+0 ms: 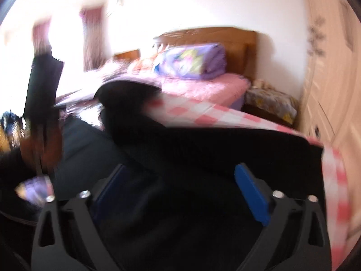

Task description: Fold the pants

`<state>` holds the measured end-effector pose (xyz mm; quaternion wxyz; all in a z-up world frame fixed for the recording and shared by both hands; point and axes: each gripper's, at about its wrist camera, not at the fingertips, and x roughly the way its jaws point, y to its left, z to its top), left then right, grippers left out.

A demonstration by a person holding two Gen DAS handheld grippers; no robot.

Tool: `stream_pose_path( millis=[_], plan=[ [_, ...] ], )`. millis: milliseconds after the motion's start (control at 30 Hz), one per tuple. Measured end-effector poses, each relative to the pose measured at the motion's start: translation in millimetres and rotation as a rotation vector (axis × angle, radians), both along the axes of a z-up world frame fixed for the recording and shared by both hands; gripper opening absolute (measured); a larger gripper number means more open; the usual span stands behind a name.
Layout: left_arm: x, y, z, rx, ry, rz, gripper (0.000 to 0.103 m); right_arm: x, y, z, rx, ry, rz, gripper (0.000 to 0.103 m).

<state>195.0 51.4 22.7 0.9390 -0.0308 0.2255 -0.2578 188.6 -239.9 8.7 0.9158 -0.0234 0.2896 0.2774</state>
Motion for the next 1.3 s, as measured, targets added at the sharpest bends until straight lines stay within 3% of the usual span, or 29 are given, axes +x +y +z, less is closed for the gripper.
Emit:
stream_pose_path(
  millis=[67, 200, 267, 367, 433, 500, 600, 633, 667, 700, 767, 833, 867, 900, 967, 1100, 1133, 1233, 1300],
  plan=[
    [-20.7, -8.1, -29.1, 0.051, 0.038, -0.028, 0.01, 0.9, -15.3, -4.2, 0.038, 0.041, -0.067, 0.099],
    [-18.2, 1.4, -68.7, -0.042, 0.204, -0.026, 0.01, 28.4, -47.1, -9.0, 0.151, 0.178, -0.268, 0.099],
    [-17.7, 1.7, -68.1, -0.066, 0.198, -0.023, 0.012, 54.8, -64.4, -8.0, 0.24, 0.269, -0.381, 0.099],
    [-20.8, 12.3, -68.5, -0.071, 0.206, -0.027, 0.014, 92.0, -73.0, 2.6, 0.335, 0.3, -0.495, 0.099],
    [-21.9, 11.9, -69.9, -0.081, 0.22, -0.028, 0.014, 117.3, -64.6, 5.2, 0.317, 0.366, -0.602, 0.099],
    [-24.0, 14.3, -77.6, -0.078, 0.233, -0.029, 0.014, 151.7, -56.3, 2.7, 0.316, 0.47, -0.641, 0.099],
    [-26.9, 15.6, -81.6, -0.076, 0.24, -0.032, 0.014, 194.6, -29.7, -10.1, 0.149, 0.562, -0.677, 0.098],
    [-25.9, 15.6, -82.0, -0.081, 0.245, -0.034, 0.014, 202.0, -22.1, -15.3, 0.089, 0.567, -0.67, 0.094],
    [-25.5, 17.0, -82.5, -0.088, 0.251, -0.036, 0.014, 205.0, -19.6, -21.3, 0.037, 0.559, -0.666, 0.064],
    [-26.0, 18.0, -83.4, -0.093, 0.256, -0.037, 0.015, 196.4, -24.9, -28.1, 0.025, 0.548, -0.703, 0.028],
    [-25.7, 21.4, -84.1, -0.111, 0.269, -0.042, 0.019, 161.1, -39.9, -29.1, 0.112, 0.459, -0.693, 0.015],
    [-24.2, 29.1, -84.4, -0.148, 0.287, -0.044, 0.025, 96.9, -48.9, -22.4, 0.143, 0.323, -0.687, 0.014],
    [-23.3, 33.1, -85.4, -0.166, 0.303, -0.043, 0.034, 65.3, -49.7, -20.4, 0.16, 0.281, -0.68, 0.013],
    [-21.6, 39.3, -86.2, -0.197, 0.327, -0.035, 0.05, 31.3, -52.7, -18.2, 0.192, 0.224, -0.67, 0.013],
    [-19.9, 51.7, -85.7, -0.273, 0.358, -0.02, 0.067, -8.6, -57.4, -19.6, 0.252, 0.172, -0.658, 0.013],
    [-9.3, 64.4, -76.9, -0.417, 0.44, -0.011, 0.082, -58.4, -66.7, -34.1, 0.372, 0.153, -0.633, 0.013],
    [-6.1, 62.0, -74.2, -0.419, 0.454, -0.007, 0.084, -62.7, -65.1, -32.7, 0.393, 0.151, -0.626, 0.013],
    [16.3, 38.8, -68.7, -0.285, 0.541, 0.04, 0.086, -55.1, -69.4, -31.0, 0.44, 0.16, -0.607, 0.013],
    [34.9, 34.4, -67.6, -0.291, 0.597, 0.072, 0.084, -51.7, -69.2, -22.0, 0.485, 0.167, -0.59, 0.013]
  ],
)
